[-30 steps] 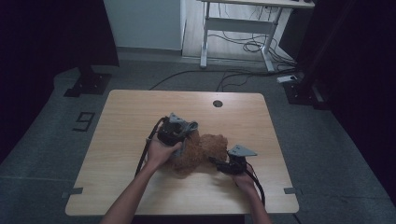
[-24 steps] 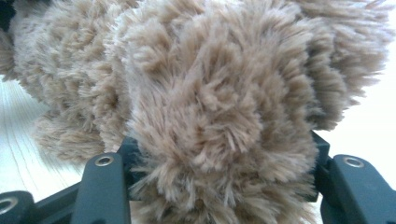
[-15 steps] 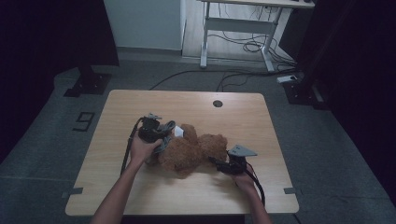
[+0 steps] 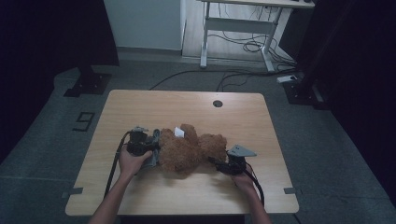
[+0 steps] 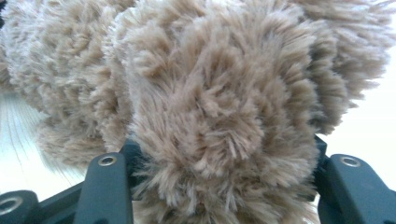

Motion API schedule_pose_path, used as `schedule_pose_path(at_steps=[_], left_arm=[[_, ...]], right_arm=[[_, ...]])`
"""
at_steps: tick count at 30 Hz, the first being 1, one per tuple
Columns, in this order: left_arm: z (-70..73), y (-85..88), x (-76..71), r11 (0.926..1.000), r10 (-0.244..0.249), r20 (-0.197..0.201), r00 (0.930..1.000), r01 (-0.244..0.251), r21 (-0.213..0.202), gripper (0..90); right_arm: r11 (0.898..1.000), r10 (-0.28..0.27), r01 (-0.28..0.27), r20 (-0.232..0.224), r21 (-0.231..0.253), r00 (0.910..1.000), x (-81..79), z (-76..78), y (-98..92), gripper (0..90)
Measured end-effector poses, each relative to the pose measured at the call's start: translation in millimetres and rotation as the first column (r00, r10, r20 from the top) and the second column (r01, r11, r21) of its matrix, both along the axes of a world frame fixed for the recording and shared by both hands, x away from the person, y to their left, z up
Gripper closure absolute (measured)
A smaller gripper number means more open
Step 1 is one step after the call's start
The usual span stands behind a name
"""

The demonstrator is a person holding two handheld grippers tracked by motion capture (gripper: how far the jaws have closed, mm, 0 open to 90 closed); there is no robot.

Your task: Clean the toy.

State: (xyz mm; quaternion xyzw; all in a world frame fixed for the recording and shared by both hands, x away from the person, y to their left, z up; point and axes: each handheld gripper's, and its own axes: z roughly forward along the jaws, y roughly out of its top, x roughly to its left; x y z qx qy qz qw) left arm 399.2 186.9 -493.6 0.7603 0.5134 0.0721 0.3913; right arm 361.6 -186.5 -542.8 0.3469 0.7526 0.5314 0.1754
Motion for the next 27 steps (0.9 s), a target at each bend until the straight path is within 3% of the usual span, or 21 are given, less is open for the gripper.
schedule_pose_path(at_steps=[2, 8, 9, 10, 12, 15, 16, 20, 23, 27], left_arm=[[1.8, -2.1, 4.1, 0.9988, -0.002, -0.006, 1.0000, 0.002, -0.048, 80.5], [9.9, -19.1, 23.3, 0.9985, 0.020, 0.037, 0.9991, -0.018, -0.052, 81.5], [13.5, -21.8, 32.6, 0.9959, 0.032, 0.045, 0.9985, -0.028, -0.087, 81.6], [13.5, -21.8, 32.6, 0.9959, 0.032, 0.045, 0.9985, -0.028, -0.087, 81.6], [18.2, -25.7, 45.4, 0.9907, 0.026, 0.050, 0.9984, -0.019, -0.135, 81.5], [20.7, -32.2, 47.3, 0.9933, 0.013, 0.062, 0.9980, -0.005, -0.115, 81.0], [23.4, -36.4, 44.2, 0.9971, 0.008, 0.080, 0.9967, -0.002, -0.077, 80.9], [31.2, -32.3, 36.8, 0.9962, 0.006, 0.098, 0.9952, 0.003, -0.087, 80.4], [53.4, -40.5, 28.0, 0.9966, -0.025, 0.164, 0.9861, 0.038, -0.074, 80.3], [68.1, -61.2, 32.4, 0.9967, -0.065, 0.196, 0.9784, 0.074, -0.035, 79.8]], right_arm=[[1.000, 0.000, 0.000, 0.004, 0.002, 1.0000, -0.1, 0.8, 1.2, 42.5], [1.000, -0.003, 0.003, 0.037, -0.004, 0.9993, 10.0, 9.5, 8.4, 43.3], [0.999, -0.033, 0.035, 0.065, -0.017, 0.9973, 16.9, 11.0, 9.5, 43.5], [0.998, -0.057, 0.058, 0.079, -0.018, 0.9953, 20.6, 11.6, 9.2, 43.7], [0.995, -0.102, 0.103, 0.100, -0.010, 0.9898, 26.8, 10.5, 6.8, 43.8], [0.992, -0.125, 0.127, 0.086, -0.012, 0.9884, 30.8, 4.2, 3.4, 43.8], [0.992, -0.122, 0.124, 0.085, -0.012, 0.9889, 30.7, 3.5, 2.1, 43.7], [0.994, -0.104, 0.107, 0.087, -0.031, 0.9908, 28.1, 3.6, -0.6, 43.6], [0.995, -0.082, 0.086, 0.089, -0.044, 0.9927, 23.8, 2.7, -2.9, 43.2], [0.997, -0.071, 0.074, 0.093, -0.038, 0.9932, 22.1, 1.6, -4.6, 43.0]])
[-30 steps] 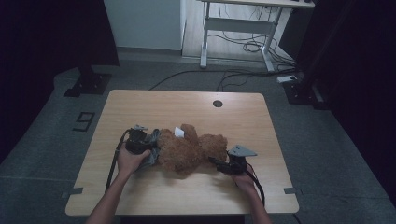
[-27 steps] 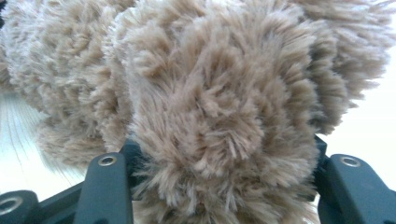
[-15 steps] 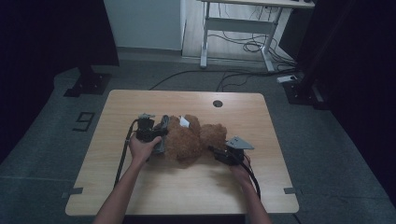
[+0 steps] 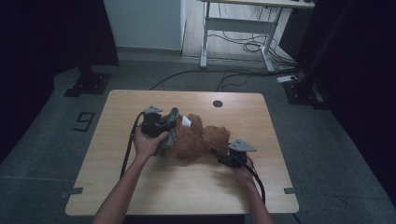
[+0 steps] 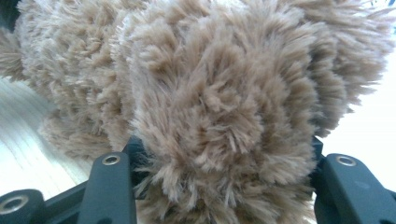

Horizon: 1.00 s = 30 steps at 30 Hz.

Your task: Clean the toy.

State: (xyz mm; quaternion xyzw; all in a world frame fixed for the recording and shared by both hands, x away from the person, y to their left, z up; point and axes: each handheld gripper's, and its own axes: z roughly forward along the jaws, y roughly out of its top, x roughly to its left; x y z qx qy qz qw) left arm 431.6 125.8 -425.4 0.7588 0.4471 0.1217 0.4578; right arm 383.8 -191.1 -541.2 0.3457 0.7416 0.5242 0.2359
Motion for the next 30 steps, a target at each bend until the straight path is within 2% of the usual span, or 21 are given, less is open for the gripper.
schedule_pose_path(at_steps=[2, 3, 4, 5, 8, 11, 17, 18, 19, 20, 21, 23, 25, 26, 27, 28, 29, 30], left_arm=[[4.2, -17.0, 7.5, 0.9993, -0.018, 0.002, 0.9998, 0.018, 0.033, 79.6], [3.7, -25.0, 12.4, 0.9987, -0.028, -0.010, 0.9995, 0.029, 0.043, 79.6], [-2.8, -38.7, 21.5, 0.9961, -0.033, -0.043, 0.9985, 0.036, 0.081, 79.3], [-2.8, -38.7, 21.5, 0.9961, -0.033, -0.043, 0.9985, 0.036, 0.081, 79.1], [-17.7, -45.4, 28.2, 0.9935, -0.033, -0.091, 0.9953, 0.043, 0.106, 79.3], [-26.4, -39.0, 26.4, 0.9948, -0.052, -0.117, 0.9918, 0.061, 0.081, 79.9], [-35.0, -30.1, 3.6, 0.9945, -0.073, -0.077, 0.9944, 0.079, 0.069, 80.8], [-37.3, -29.4, -6.2, 0.9940, -0.078, -0.050, 0.9957, 0.082, 0.073, 80.9], [-37.3, -29.4, -6.2, 0.9940, -0.078, -0.050, 0.9957, 0.082, 0.073, 80.9], [-39.1, -28.2, -15.8, 0.9944, -0.079, -0.030, 0.9964, 0.081, 0.068, 80.9], [-39.1, -28.2, -15.8, 0.9944, -0.079, -0.030, 0.9964, 0.081, 0.068, 80.9], [-40.8, -26.6, -24.0, 0.9946, -0.079, -0.012, 0.9968, 0.080, 0.066, 80.9], [-42.2, -25.2, -31.0, 0.9950, -0.071, 0.010, 0.9974, 0.070, 0.071, 81.0], [-43.0, -24.3, -34.0, 0.9955, -0.067, 0.017, 0.9976, 0.065, 0.069, 81.0], [-44.0, -23.3, -37.1, 0.9960, -0.066, 0.022, 0.9976, 0.065, 0.061, 81.0], [-45.5, -23.0, -44.7, 0.9956, -0.074, 0.035, 0.9967, 0.071, 0.062, 81.0], [-45.5, -23.0, -44.7, 0.9956, -0.074, 0.035, 0.9967, 0.071, 0.062, 81.0], [-45.8, -23.4, -52.8, 0.9949, -0.080, 0.047, 0.9957, 0.076, 0.067, 81.0]], right_arm=[[1.000, 0.004, -0.004, 0.000, 0.004, 1.0000, -0.9, -1.1, -1.1, 43.0], [1.000, 0.007, -0.007, 0.000, 0.003, 1.0000, -1.0, -1.3, -1.7, 42.9], [1.000, 0.009, -0.009, 0.001, 0.003, 1.0000, -1.2, -1.7, -2.2, 42.9], [1.000, 0.010, -0.010, 0.001, 0.003, 1.0000, -1.1, -1.8, -2.6, 42.8], [1.000, 0.012, -0.012, -0.005, 0.003, 0.9999, -0.8, -2.7, -3.9, 42.3], [1.000, 0.013, -0.013, -0.008, 0.004, 0.9999, -0.3, -3.0, -4.6, 40.7], [1.000, 0.012, -0.012, -0.014, -0.006, 0.9998, -1.5, -2.5, -4.9, 37.2], [1.000, 0.011, -0.012, -0.029, -0.012, 0.9995, -3.0, -1.4, -5.8, 32.5], [1.000, 0.011, -0.012, -0.029, -0.012, 0.9995, -3.0, -1.4, -5.8, 32.5], [1.000, 0.008, -0.009, -0.052, -0.013, 0.9986, -5.3, 0.0, -7.5, 24.2], [1.000, 0.002, -0.002, -0.066, -0.006, 0.9978, -6.7, 0.6, -8.5, 20.0], [1.000, -0.003, 0.003, -0.081, 0.004, 0.9967, -8.3, 1.3, -10.2, 17.6], [0.999, 0.003, 0.001, -0.101, 0.034, 0.9949, -10.8, 3.8, -15.1, 14.6], [0.996, 0.005, 0.004, -0.108, 0.084, 0.9941, -13.2, 9.1, -22.8, 12.8], [0.996, 0.005, 0.004, -0.108, 0.084, 0.9941, -13.2, 9.1, -22.8, 12.8], [0.992, -0.002, 0.016, -0.106, 0.125, 0.9944, -14.5, 16.6, -29.3, 10.3], [0.991, -0.009, 0.023, -0.101, 0.134, 0.9948, -14.2, 20.1, -30.8, 8.8], [0.989, -0.015, 0.029, -0.099, 0.142, 0.9949, -13.8, 23.0, -31.1, 7.4]])
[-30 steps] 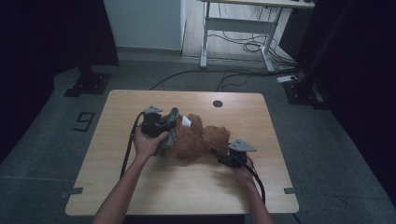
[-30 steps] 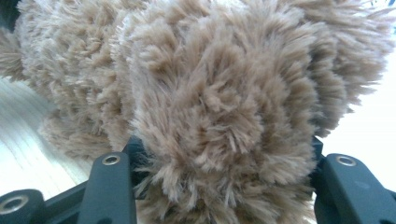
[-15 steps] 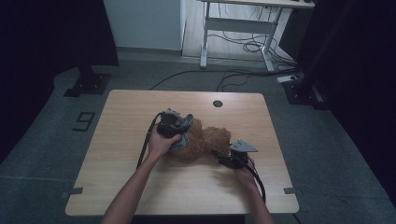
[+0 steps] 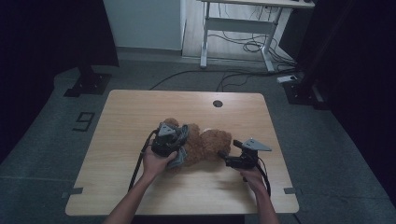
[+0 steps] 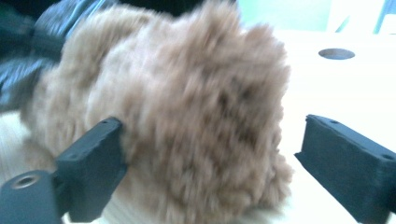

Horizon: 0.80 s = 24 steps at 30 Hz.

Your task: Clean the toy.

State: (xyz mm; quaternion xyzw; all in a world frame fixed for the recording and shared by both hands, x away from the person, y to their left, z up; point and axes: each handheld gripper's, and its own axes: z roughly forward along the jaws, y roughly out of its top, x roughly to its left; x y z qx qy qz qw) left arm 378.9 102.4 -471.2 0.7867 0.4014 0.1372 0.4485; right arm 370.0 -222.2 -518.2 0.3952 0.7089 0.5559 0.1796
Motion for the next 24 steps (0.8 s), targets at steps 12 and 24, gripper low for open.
schedule_pose_path(at_steps=[12, 24], left_arm=[[-1.5, 3.5, -26.5, 0.9997, -0.022, 0.030, 0.9993, 0.022, 0.009, 80.7], [42.8, -26.2, -9.6, 0.9954, -0.065, 0.018, 0.9977, 0.064, 0.071, 78.0]], right_arm=[[0.997, 0.072, -0.072, -0.019, 0.021, 0.9972, 5.9, -2.9, 18.2, 27.1], [0.996, 0.077, -0.077, -0.001, -0.040, 0.9970, -1.3, -16.2, 14.2, 45.7]])
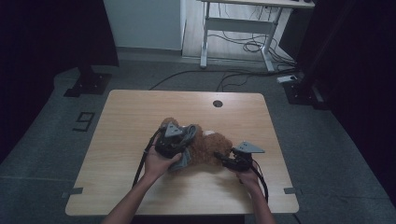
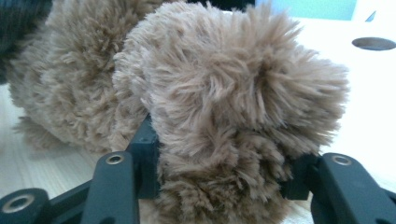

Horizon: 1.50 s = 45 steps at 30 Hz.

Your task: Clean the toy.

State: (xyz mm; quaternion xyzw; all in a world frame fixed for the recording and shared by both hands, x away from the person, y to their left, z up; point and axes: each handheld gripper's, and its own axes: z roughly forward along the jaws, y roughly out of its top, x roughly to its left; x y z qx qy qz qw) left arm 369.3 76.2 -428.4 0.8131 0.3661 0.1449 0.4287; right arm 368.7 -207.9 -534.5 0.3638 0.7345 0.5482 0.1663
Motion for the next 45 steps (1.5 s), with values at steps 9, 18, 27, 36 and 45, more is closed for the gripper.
schedule_pose_path(at_steps=[9, 18, 27, 36, 45], left_arm=[[-16.5, -5.8, 28.4, 0.9995, 0.022, -0.064, 0.9977, -0.020, 0.026, 79.1], [-24.0, 54.8, 38.7, 0.9861, 0.160, -0.076, 0.9842, -0.155, 0.059, 80.2], [-20.5, 70.5, 30.7, 0.9833, 0.178, -0.070, 0.9815, -0.175, 0.050, 80.2], [10.7, 47.4, 9.8, 0.9973, 0.060, -0.019, 0.9980, -0.061, -0.041, 80.4], [-6.6, -16.2, 18.1, 0.9999, 0.004, -0.049, 0.9988, -0.003, 0.014, 80.0]], right_arm=[[0.999, -0.001, 0.002, 0.031, -0.033, 0.9995, -2.9, -2.2, 0.3, 47.5], [0.999, 0.012, -0.010, 0.040, -0.043, 0.9991, -5.1, -1.9, 1.7, 47.8], [0.999, 0.018, -0.016, 0.041, -0.042, 0.9990, -5.5, -2.4, 2.2, 47.8], [0.999, 0.014, -0.013, 0.030, -0.033, 0.9995, -3.1, -3.4, -0.2, 47.8], [0.999, 0.013, -0.012, 0.027, -0.038, 0.9996, -3.7, -3.5, -1.3, 47.7]])
